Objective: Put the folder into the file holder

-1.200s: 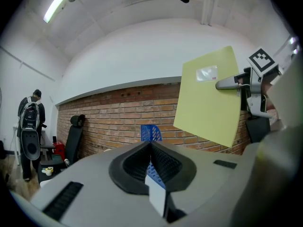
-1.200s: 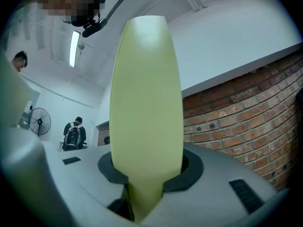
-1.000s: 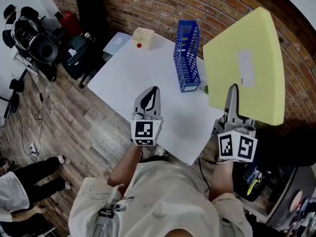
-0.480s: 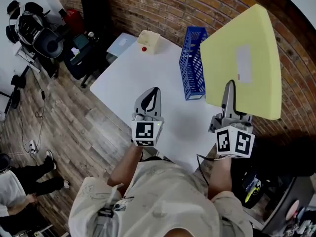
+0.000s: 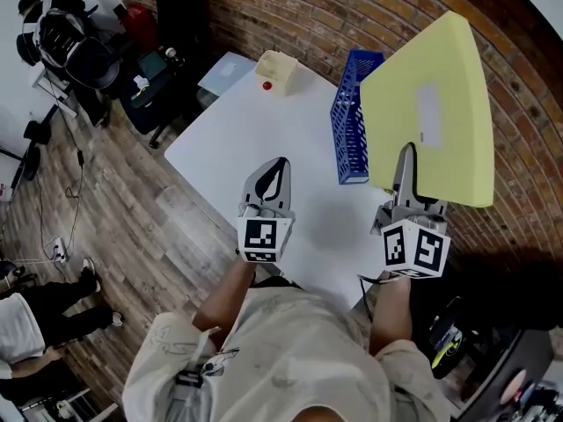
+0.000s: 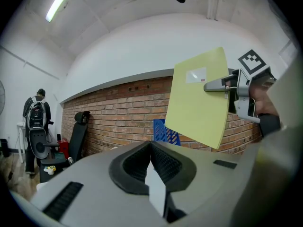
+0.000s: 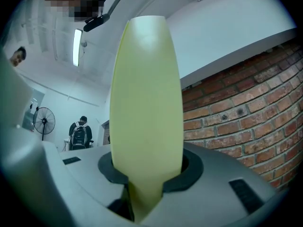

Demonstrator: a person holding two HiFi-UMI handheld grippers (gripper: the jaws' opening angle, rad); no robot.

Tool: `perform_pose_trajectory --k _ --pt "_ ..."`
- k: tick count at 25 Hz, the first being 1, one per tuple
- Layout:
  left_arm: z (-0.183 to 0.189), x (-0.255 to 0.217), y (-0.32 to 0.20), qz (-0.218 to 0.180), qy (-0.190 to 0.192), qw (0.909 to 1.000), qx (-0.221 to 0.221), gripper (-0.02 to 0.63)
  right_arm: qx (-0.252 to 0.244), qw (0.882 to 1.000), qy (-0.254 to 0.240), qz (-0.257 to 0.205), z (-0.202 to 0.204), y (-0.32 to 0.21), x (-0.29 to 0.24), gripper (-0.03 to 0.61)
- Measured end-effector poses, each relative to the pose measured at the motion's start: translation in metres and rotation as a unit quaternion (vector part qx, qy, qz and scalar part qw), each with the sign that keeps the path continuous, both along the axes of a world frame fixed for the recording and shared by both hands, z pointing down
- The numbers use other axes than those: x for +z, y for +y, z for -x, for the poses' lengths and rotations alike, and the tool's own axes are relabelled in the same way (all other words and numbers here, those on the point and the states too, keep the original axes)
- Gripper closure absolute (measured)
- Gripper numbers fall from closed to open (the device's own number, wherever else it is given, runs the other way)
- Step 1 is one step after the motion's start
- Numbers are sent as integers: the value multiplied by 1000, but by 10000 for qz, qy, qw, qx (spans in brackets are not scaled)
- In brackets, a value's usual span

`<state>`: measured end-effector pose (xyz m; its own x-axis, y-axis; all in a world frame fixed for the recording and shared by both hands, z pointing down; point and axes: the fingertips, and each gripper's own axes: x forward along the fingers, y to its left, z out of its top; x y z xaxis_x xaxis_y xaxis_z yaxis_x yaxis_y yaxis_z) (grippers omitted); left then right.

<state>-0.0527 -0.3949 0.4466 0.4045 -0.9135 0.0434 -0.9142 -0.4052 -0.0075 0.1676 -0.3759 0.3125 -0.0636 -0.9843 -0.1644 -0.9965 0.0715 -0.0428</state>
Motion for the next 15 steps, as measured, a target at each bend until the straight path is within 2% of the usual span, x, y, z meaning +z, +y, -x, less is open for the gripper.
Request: perform_pose_trajectory --k 15 --pt "6 25 -13 313 -57 9994 -100 598 -125 9983 318 463 18 -45 47 428"
